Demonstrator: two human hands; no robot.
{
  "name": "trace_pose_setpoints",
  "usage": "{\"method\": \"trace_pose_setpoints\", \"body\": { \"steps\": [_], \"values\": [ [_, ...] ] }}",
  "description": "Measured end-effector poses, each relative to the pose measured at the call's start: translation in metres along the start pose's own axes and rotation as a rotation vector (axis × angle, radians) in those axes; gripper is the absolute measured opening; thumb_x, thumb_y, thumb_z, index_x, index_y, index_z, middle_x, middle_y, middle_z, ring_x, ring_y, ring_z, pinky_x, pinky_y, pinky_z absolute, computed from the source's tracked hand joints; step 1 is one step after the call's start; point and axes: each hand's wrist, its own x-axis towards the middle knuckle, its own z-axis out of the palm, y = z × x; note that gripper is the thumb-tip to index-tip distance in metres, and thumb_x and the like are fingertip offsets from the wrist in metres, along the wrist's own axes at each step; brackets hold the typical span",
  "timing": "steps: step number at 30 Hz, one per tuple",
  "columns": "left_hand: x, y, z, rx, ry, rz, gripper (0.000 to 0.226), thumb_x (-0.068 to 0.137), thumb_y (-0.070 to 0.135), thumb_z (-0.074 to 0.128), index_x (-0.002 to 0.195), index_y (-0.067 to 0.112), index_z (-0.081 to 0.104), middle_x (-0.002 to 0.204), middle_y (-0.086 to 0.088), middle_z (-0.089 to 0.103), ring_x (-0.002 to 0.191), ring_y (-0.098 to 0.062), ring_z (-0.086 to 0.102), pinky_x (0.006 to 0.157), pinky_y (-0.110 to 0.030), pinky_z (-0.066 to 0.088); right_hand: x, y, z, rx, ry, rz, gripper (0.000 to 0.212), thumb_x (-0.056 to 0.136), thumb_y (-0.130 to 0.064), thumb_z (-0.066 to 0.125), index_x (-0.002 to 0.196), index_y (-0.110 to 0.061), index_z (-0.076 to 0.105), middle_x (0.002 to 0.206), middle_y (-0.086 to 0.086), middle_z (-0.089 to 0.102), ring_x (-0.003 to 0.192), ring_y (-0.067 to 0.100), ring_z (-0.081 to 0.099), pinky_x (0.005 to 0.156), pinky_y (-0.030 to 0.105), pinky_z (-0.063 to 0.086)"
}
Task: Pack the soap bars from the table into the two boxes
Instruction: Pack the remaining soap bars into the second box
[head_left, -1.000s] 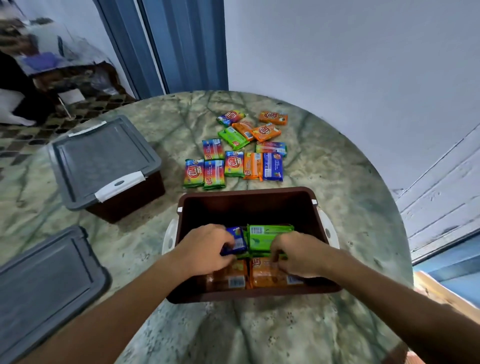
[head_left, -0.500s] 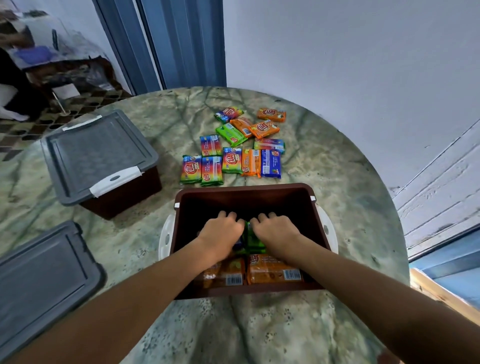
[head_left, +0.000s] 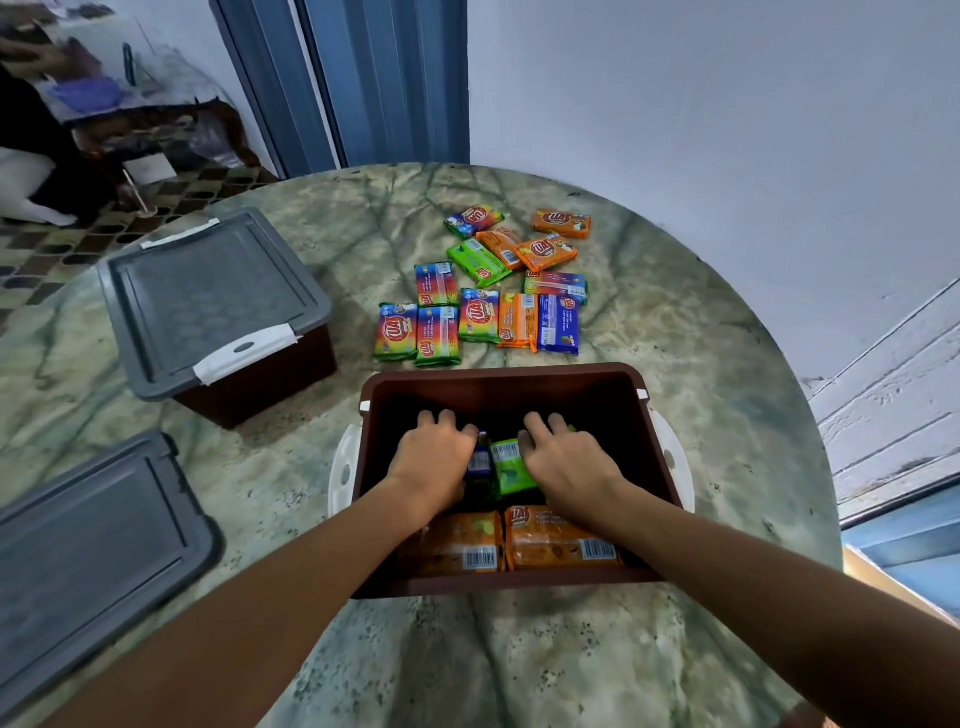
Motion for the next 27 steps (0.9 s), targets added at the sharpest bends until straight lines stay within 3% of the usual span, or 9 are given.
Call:
{"method": "trace_pose_setpoints", "body": {
  "steps": [3,7,10,16,20,24,27],
  "values": [
    [-0.002,0.0,0.002,-0.002,0.014,-0.005,0.056,0.082,0.029,0.064,0.132,0.014,0.044,0.126,-0.014,0.046,0.115,-0.034,0.044,0.082,-0.04,0.05,-0.003,0.005,0.0,0.076,-0.025,0.075,0.067,0.092,-0.03,0.058,0.147,-0.009,0.026,0.14,0.02,0.034,0.121,0.04,0.041,0.078,0.041,0.052],
    [-0.003,-0.001,0.002,0.007,0.023,0.013,0.052,0.084,0.026,0.062,0.132,0.012,0.045,0.128,-0.014,0.046,0.115,-0.034,0.043,0.085,-0.04,0.049,-0.001,0.006,-0.003,0.212,-0.035,0.226,0.067,0.087,-0.051,0.057,0.138,-0.01,0.039,0.133,0.019,0.043,0.111,0.037,0.051,0.078,0.04,0.05],
    [-0.001,-0.002,0.002,0.022,0.024,0.028,0.049,0.086,0.023,0.061,0.132,0.012,0.046,0.129,-0.014,0.046,0.116,-0.034,0.044,0.087,-0.04,0.049,0.004,-0.008,-0.001,0.162,-0.041,0.246,0.059,0.092,-0.043,0.053,0.132,-0.002,0.043,0.128,0.027,0.049,0.096,0.036,0.063,0.069,0.037,0.052],
    [-0.001,-0.007,0.006,0.045,0.016,0.056,0.055,0.087,0.025,0.061,0.136,0.012,0.041,0.133,-0.014,0.043,0.119,-0.035,0.042,0.092,-0.041,0.048,0.01,0.001,-0.009,0.281,-0.124,0.255,0.077,0.078,-0.047,0.071,0.134,-0.006,0.038,0.13,0.022,0.044,0.105,0.037,0.06,0.076,0.039,0.052],
    [-0.002,-0.007,0.005,0.02,0.008,0.063,0.062,0.086,0.039,0.059,0.138,0.011,0.04,0.132,-0.014,0.043,0.118,-0.034,0.041,0.093,-0.04,0.047,0.012,-0.007,-0.012,0.148,-0.05,0.225,0.059,0.082,-0.046,0.068,0.121,-0.004,0.05,0.114,0.019,0.057,0.091,0.03,0.064,0.069,0.037,0.053],
    [-0.013,-0.011,-0.004,-0.24,-0.025,0.1,0.081,0.076,0.059,0.063,0.141,0.021,0.033,0.129,-0.009,0.04,0.117,-0.03,0.04,0.097,-0.041,0.044,0.008,-0.009,-0.026,0.132,-0.08,0.207,0.052,0.085,-0.037,0.067,0.123,-0.006,0.05,0.118,0.016,0.055,0.095,0.028,0.062,0.07,0.035,0.053],
    [-0.029,-0.016,-0.01,-0.334,-0.021,0.235,0.074,0.068,0.057,0.073,0.128,0.024,0.046,0.12,0.001,0.042,0.108,-0.019,0.046,0.093,-0.036,0.046,-0.012,-0.008,-0.036,0.157,-0.074,0.065,0.052,0.084,-0.033,0.066,0.127,-0.011,0.046,0.118,0.011,0.052,0.097,0.029,0.06,0.072,0.037,0.048]
  ]
}}
